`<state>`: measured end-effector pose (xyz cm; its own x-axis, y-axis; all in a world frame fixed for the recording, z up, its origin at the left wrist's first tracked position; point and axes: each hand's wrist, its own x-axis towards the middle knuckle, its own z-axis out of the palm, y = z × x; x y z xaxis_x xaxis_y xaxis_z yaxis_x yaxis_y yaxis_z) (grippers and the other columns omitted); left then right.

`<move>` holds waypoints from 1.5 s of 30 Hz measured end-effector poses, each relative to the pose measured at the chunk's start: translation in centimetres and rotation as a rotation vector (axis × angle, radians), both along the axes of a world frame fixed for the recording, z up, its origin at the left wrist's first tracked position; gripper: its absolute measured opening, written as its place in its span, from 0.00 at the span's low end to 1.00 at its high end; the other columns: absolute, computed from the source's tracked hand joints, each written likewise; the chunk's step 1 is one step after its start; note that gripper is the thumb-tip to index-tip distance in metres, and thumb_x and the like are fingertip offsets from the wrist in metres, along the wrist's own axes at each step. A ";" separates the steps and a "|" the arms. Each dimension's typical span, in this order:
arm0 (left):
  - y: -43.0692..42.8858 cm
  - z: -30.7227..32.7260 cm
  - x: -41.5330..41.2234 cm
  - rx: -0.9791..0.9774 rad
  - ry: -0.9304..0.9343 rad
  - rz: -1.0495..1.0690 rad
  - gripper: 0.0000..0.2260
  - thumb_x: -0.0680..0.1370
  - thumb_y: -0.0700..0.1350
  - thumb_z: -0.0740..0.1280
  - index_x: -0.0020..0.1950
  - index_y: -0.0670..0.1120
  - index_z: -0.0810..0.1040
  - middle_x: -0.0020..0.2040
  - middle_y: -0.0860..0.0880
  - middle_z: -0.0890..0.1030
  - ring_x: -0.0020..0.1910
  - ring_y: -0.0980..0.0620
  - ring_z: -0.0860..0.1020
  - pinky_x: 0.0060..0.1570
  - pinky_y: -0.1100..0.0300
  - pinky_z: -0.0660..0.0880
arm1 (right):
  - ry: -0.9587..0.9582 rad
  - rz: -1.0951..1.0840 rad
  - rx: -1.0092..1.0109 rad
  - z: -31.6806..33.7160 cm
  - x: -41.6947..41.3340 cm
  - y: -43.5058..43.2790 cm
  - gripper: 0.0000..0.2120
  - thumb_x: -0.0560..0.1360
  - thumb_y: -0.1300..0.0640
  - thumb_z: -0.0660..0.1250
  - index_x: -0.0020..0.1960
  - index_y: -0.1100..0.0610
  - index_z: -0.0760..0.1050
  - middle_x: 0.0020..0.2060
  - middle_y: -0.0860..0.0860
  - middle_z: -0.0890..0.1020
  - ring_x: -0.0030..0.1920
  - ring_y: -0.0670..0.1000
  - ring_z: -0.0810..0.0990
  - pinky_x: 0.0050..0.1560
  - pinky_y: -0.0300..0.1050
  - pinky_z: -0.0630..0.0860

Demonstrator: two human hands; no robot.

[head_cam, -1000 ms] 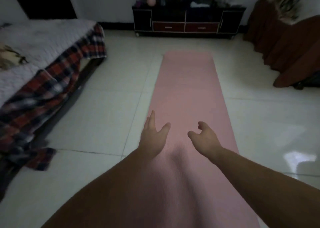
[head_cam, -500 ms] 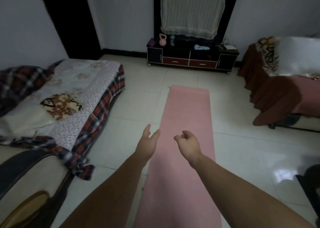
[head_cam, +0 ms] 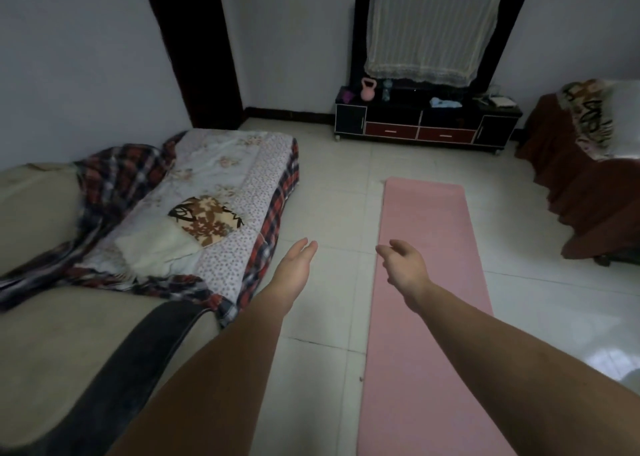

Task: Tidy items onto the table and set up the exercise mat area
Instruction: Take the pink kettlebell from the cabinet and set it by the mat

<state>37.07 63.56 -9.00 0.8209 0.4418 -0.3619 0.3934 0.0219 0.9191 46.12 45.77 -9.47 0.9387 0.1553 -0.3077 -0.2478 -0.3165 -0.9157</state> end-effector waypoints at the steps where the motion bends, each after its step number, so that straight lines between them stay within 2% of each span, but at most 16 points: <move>1: 1.2 0.2 0.1 -0.010 -0.012 -0.001 0.23 0.81 0.58 0.57 0.75 0.55 0.63 0.75 0.53 0.65 0.73 0.50 0.64 0.72 0.46 0.61 | -0.006 -0.002 0.001 0.3 0.2 1.0 0.28 0.78 0.50 0.66 0.75 0.57 0.65 0.68 0.54 0.74 0.65 0.57 0.75 0.68 0.59 0.70; 8: 6.4 1.2 4.7 -0.023 -0.068 -0.028 0.23 0.81 0.58 0.58 0.75 0.56 0.64 0.75 0.53 0.65 0.73 0.50 0.65 0.73 0.46 0.60 | -0.012 -0.019 -0.002 1.1 4.1 6.3 0.29 0.77 0.49 0.66 0.75 0.57 0.64 0.69 0.55 0.73 0.67 0.57 0.73 0.69 0.60 0.69; 14: 11.0 0.8 14.0 -0.087 -0.074 -0.040 0.23 0.80 0.58 0.58 0.75 0.58 0.63 0.75 0.54 0.65 0.73 0.50 0.65 0.68 0.50 0.64 | 0.005 -0.056 0.048 -0.2 12.3 11.5 0.28 0.78 0.49 0.65 0.75 0.57 0.65 0.69 0.54 0.73 0.67 0.57 0.73 0.69 0.61 0.69; 18: 14.6 0.4 24.5 -0.108 -0.063 0.003 0.21 0.81 0.56 0.58 0.74 0.57 0.64 0.74 0.54 0.67 0.71 0.49 0.66 0.60 0.54 0.65 | 0.027 -0.065 0.090 -1.7 21.6 15.4 0.29 0.77 0.49 0.66 0.75 0.57 0.65 0.69 0.53 0.74 0.67 0.56 0.73 0.69 0.61 0.69; 21: 16.7 0.4 31.4 -0.065 -0.078 0.018 0.21 0.81 0.56 0.58 0.74 0.55 0.65 0.74 0.53 0.68 0.71 0.49 0.67 0.70 0.49 0.62 | 0.054 -0.075 0.129 -1.6 28.2 17.3 0.29 0.77 0.48 0.67 0.74 0.56 0.66 0.68 0.53 0.74 0.67 0.56 0.74 0.69 0.61 0.69; 23: 17.6 0.5 36.5 -0.040 -0.069 0.010 0.22 0.81 0.56 0.58 0.74 0.54 0.65 0.74 0.53 0.68 0.71 0.49 0.67 0.72 0.45 0.61 | 0.059 -0.108 0.125 -1.1 33.1 18.1 0.29 0.76 0.47 0.67 0.74 0.56 0.66 0.68 0.53 0.75 0.67 0.56 0.74 0.69 0.61 0.69; 31: 22.5 1.4 53.3 -0.045 -0.063 -0.085 0.22 0.81 0.56 0.58 0.74 0.55 0.65 0.74 0.52 0.66 0.72 0.48 0.66 0.72 0.44 0.62 | 0.003 -0.154 0.141 1.5 49.9 23.0 0.30 0.75 0.48 0.68 0.73 0.58 0.68 0.67 0.54 0.76 0.66 0.56 0.74 0.69 0.60 0.70; 41: 33.0 1.1 78.5 -0.120 -0.084 -0.167 0.23 0.80 0.59 0.58 0.74 0.59 0.63 0.75 0.52 0.65 0.72 0.47 0.65 0.70 0.42 0.64 | -0.072 -0.220 0.081 2.7 72.9 34.0 0.27 0.77 0.48 0.67 0.72 0.57 0.68 0.66 0.54 0.76 0.66 0.56 0.74 0.69 0.59 0.70; 45: 35.8 1.5 88.0 -0.133 -0.093 -0.182 0.23 0.80 0.59 0.58 0.74 0.59 0.63 0.75 0.52 0.65 0.72 0.47 0.66 0.71 0.43 0.63 | -0.075 -0.183 0.064 3.3 81.7 38.1 0.27 0.77 0.47 0.67 0.72 0.55 0.68 0.67 0.52 0.75 0.66 0.56 0.74 0.69 0.60 0.70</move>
<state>125.11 99.37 -7.53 0.9150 0.2374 -0.3262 0.3158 0.0817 0.9453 127.81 83.87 -6.20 0.9729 -0.0032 -0.2312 -0.2265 -0.2134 -0.9504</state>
